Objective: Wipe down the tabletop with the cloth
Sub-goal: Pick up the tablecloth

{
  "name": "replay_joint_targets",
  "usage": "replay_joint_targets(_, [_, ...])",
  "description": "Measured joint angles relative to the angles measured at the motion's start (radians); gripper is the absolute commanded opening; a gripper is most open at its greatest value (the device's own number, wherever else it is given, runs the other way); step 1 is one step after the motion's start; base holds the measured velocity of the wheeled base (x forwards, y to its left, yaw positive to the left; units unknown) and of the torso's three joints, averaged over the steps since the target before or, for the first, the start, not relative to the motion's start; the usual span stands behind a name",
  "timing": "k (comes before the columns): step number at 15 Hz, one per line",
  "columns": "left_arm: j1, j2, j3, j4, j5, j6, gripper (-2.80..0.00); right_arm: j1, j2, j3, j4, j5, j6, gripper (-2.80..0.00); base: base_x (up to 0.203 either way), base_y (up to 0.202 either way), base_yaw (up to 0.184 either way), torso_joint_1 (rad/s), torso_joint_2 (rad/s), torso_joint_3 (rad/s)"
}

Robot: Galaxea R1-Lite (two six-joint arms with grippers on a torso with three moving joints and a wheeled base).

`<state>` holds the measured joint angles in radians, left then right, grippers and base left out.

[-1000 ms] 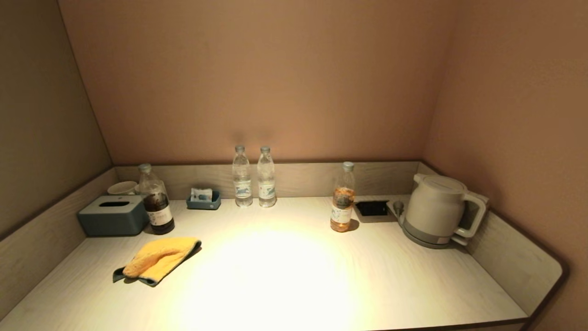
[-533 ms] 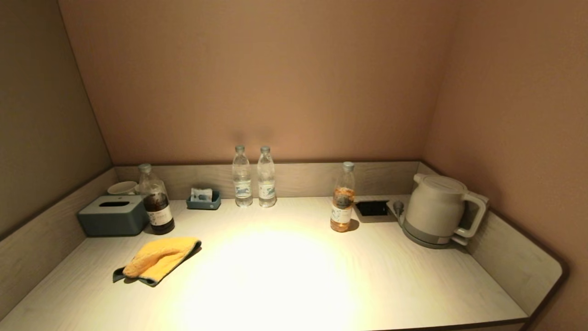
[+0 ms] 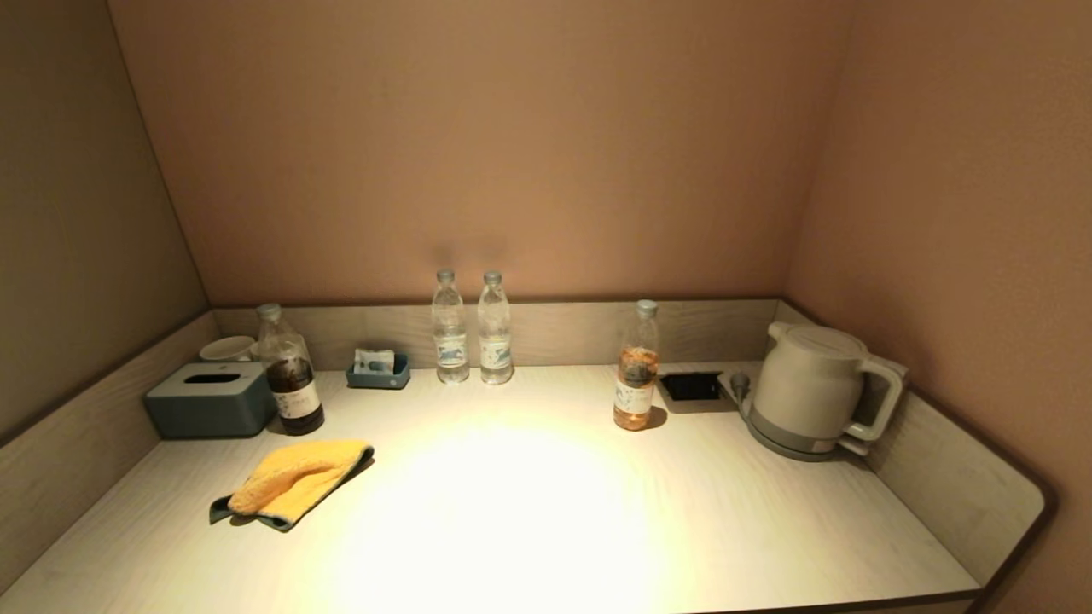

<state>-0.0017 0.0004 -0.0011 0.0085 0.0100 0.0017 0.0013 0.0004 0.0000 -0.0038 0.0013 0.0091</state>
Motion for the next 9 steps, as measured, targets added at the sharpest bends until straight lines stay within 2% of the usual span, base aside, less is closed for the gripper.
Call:
replay_joint_targets(2, [0.0,0.0,-0.029,0.003,-0.001,-0.011,-2.8,0.0,0.0,0.0,-0.001,0.0,0.0,-2.8,0.0,0.0,0.0,0.0,0.0,0.0])
replay_joint_targets(5, [0.0,0.025,-0.175,0.059,-0.007,-0.047,-2.8,0.0,0.0,0.0,0.0,0.0,0.0,-2.8,0.0,0.0,0.0,0.0,0.0,0.0])
replay_joint_targets(9, [-0.001,0.249,-0.341,0.144,-0.01,-0.121,-2.8,0.0,0.0,0.0,0.0,0.0,0.0,-2.8,0.0,0.0,0.0,0.0,0.0,0.0])
